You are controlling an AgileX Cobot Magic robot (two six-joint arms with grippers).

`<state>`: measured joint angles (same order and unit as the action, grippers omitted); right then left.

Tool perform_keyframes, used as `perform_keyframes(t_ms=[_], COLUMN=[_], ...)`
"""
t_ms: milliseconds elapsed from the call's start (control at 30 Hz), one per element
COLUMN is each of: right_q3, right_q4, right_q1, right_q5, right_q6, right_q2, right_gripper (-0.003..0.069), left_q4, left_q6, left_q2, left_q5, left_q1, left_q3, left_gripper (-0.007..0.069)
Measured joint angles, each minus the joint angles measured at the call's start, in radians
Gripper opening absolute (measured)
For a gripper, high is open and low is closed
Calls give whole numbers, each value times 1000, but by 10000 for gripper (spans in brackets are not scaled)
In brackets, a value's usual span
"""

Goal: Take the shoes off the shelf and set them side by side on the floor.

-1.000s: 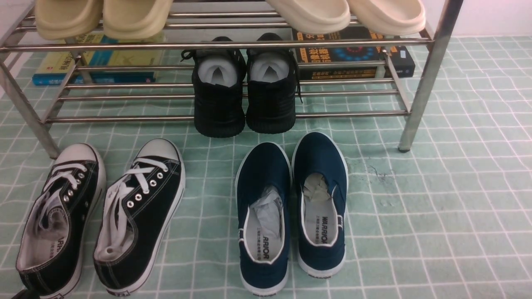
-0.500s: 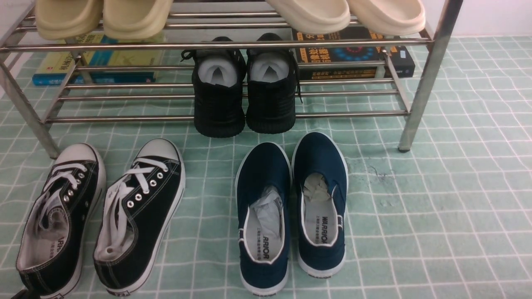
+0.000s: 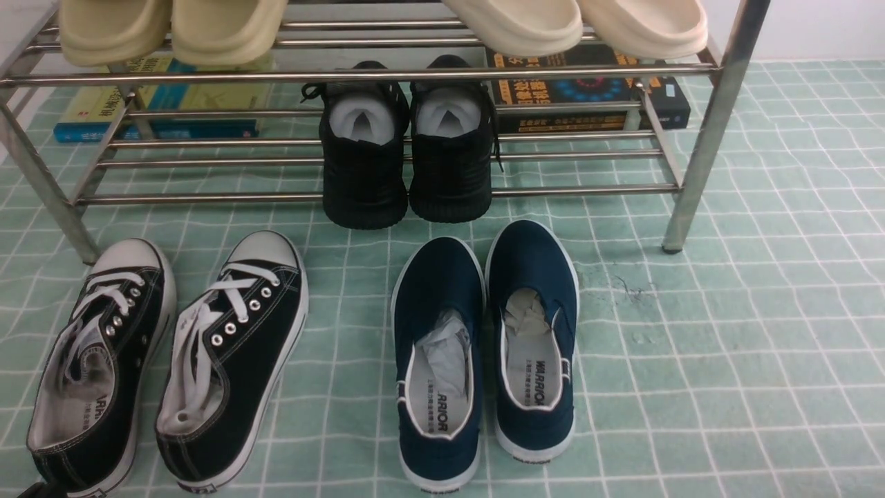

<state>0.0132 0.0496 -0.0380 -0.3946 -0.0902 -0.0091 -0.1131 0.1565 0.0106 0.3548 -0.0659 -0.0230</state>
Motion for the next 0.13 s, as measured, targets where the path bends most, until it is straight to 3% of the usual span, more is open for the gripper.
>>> perform_keyframes(t_ms=[133], right_q3=[0], right_q4=[0], right_q1=[0], right_q5=[0], right_q6=[0], right_q2=[0], right_gripper=[239], left_q4=[0], left_q6=[0], left_q2=[0], left_q5=[1], left_q1=[0], left_q3=[0], left_gripper=[76])
